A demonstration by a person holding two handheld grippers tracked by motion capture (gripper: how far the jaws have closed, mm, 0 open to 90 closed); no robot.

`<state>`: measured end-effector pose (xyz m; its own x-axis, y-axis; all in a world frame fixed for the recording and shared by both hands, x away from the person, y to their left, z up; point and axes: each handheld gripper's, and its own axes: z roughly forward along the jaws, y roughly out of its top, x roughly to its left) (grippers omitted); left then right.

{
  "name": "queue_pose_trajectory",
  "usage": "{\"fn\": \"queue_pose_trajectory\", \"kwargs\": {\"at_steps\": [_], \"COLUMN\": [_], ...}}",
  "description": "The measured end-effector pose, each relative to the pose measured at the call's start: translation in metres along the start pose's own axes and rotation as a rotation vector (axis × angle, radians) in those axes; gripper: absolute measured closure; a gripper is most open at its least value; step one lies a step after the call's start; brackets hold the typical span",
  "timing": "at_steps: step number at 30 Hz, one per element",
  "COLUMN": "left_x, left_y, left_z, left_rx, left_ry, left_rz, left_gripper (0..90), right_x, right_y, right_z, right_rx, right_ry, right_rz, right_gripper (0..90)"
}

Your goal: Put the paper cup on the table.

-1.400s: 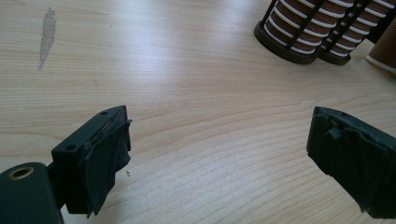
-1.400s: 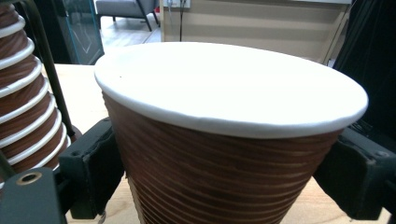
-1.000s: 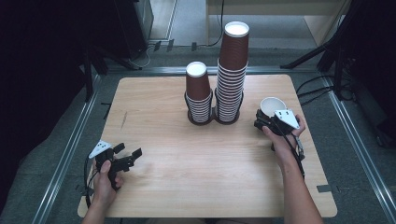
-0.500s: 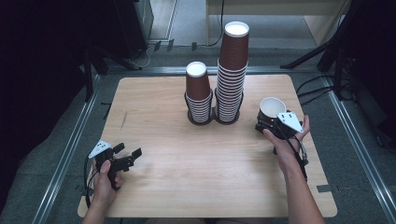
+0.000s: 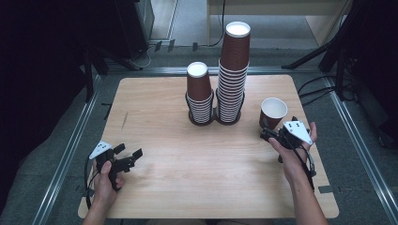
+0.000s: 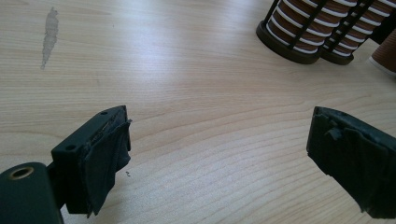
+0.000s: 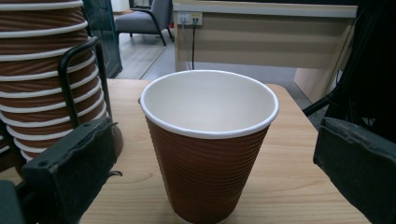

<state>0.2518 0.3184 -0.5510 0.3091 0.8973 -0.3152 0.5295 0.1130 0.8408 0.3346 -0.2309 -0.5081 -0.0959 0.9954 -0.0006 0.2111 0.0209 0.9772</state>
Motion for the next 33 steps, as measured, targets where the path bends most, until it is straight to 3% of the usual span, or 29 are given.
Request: {"fn": "queue_pose_trajectory", "kwargs": {"at_steps": [16,33], "left_x": [0.000,-0.001], "left_y": [0.000,0.000], "left_z": [0.000,0.000], "left_rx": [0.000,0.001], "left_ry": [0.003,0.004], "left_rz": [0.003,0.004], "left_gripper": [5.9,6.0], "right_x": [-0.013,-0.032], "right_y": [-0.014,-0.033], "right_z": [-0.034,-0.055], "right_rx": [-0.026,-0.011], "right_ry": [0.007,-0.020], "right_rz": [0.016,0.011], "right_gripper": [0.0,0.0]}}
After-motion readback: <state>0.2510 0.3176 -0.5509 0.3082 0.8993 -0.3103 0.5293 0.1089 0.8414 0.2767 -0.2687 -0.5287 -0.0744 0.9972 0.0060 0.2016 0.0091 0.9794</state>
